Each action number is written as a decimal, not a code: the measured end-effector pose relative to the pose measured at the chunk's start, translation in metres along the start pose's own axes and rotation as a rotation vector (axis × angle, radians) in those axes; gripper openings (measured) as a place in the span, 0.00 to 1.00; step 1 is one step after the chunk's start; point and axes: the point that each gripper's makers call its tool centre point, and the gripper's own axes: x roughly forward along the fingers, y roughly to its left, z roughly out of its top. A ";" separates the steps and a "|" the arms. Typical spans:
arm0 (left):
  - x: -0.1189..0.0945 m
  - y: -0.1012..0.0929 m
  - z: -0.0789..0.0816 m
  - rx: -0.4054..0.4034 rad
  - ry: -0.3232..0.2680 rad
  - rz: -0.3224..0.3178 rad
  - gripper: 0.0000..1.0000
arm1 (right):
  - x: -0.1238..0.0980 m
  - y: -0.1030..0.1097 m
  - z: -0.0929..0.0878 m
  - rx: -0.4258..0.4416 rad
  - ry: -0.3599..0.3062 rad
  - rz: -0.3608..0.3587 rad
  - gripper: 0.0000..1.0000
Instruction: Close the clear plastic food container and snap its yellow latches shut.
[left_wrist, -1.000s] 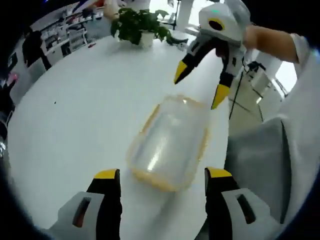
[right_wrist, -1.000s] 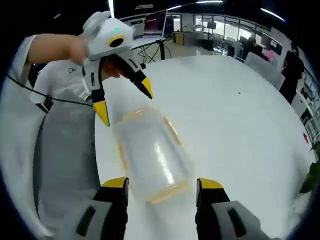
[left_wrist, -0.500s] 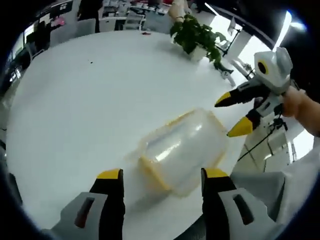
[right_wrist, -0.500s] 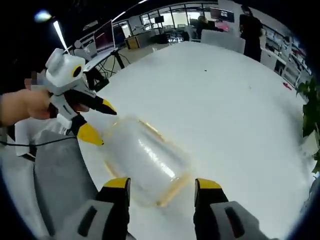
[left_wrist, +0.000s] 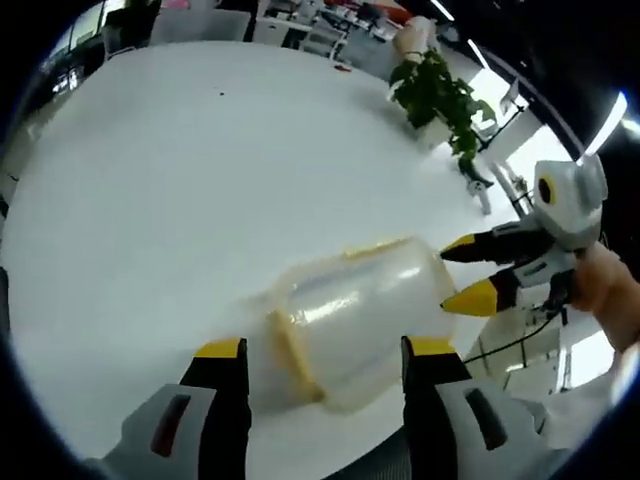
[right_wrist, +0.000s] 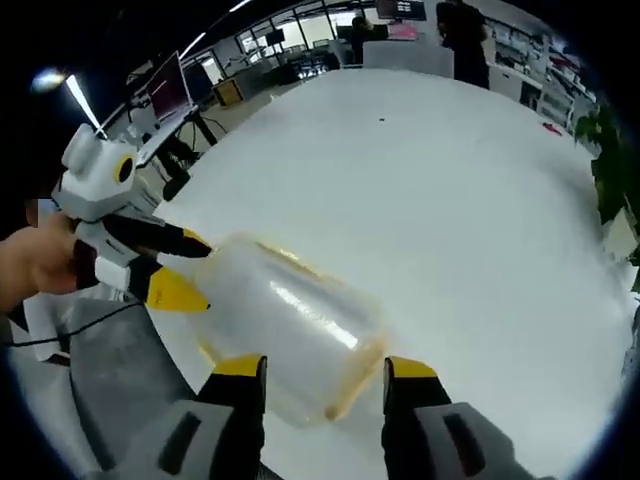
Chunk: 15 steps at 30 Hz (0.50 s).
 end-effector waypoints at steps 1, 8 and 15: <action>0.000 0.000 0.000 -0.001 0.000 0.001 0.57 | 0.000 0.001 0.000 0.003 0.000 0.003 0.45; 0.006 -0.008 -0.004 0.048 0.023 -0.002 0.53 | 0.007 0.001 -0.005 0.007 0.013 -0.006 0.45; 0.006 -0.005 -0.005 0.055 0.033 0.022 0.49 | 0.007 0.001 -0.004 0.002 0.020 -0.011 0.44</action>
